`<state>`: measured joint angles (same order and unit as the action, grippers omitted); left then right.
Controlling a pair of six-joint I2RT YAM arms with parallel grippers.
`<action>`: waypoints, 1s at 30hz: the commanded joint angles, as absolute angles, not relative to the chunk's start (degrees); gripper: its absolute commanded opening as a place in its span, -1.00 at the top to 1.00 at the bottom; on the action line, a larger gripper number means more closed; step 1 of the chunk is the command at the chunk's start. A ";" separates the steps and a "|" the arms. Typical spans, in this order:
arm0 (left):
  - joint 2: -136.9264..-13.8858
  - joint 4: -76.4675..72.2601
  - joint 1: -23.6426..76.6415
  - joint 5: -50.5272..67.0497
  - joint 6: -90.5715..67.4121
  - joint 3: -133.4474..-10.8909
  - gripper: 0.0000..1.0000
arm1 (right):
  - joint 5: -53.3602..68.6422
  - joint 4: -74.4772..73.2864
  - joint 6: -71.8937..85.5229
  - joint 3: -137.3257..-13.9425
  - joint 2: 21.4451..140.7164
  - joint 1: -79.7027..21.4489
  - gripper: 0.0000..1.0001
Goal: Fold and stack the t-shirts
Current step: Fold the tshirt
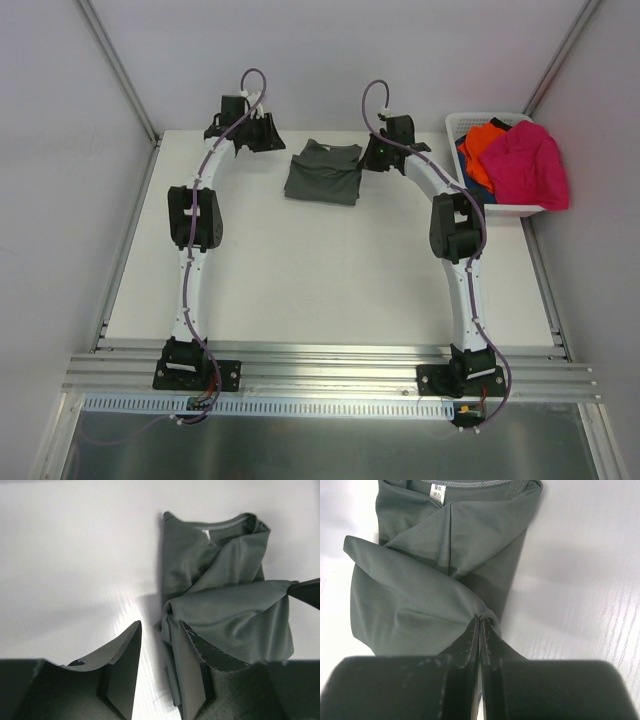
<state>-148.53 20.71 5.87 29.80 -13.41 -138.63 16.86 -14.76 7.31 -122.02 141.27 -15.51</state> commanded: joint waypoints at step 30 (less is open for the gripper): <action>-153.37 17.93 7.38 41.22 -20.39 -140.98 0.44 | 17.93 -12.48 7.82 -121.99 136.23 -16.79 0.99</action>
